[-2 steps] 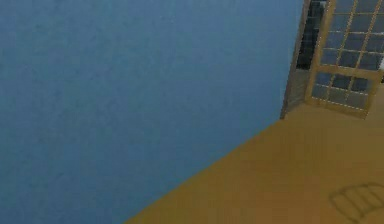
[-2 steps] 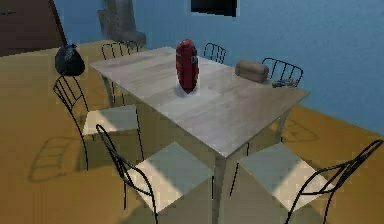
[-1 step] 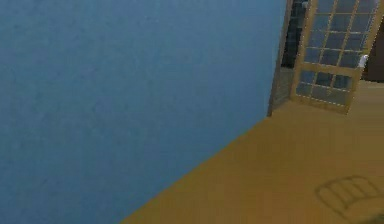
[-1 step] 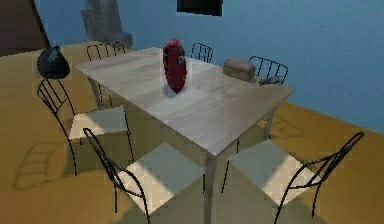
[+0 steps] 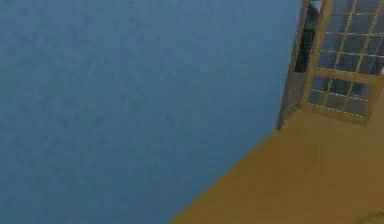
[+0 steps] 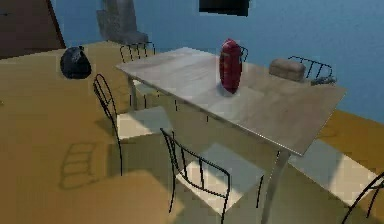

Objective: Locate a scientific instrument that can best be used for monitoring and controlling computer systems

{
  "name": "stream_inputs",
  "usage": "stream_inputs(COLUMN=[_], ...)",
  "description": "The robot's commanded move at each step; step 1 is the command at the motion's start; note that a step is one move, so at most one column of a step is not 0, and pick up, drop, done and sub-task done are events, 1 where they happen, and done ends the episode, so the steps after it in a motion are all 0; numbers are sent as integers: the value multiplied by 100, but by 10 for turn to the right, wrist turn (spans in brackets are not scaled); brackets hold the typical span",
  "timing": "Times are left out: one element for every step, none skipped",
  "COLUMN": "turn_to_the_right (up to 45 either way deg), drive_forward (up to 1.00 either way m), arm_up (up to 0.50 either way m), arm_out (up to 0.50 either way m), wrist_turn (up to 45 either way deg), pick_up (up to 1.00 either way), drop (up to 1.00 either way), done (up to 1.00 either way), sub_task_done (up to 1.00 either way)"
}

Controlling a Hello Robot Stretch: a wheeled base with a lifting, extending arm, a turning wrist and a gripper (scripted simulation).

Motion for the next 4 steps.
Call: stream_inputs(turn_to_the_right=[420, 0, 0, 60], drive_forward=[0, 100, 100, 0], arm_up=[0, 0, 0, 0], arm_out=[0, 0, 0, 0], wrist_turn=[0, 0, 0, 0], pick_up=[0, 0, 0, 0], drop=[0, 0, 0, 0], done=[0, 0, 0, 0], sub_task_done=[0, 0, 0, 0])
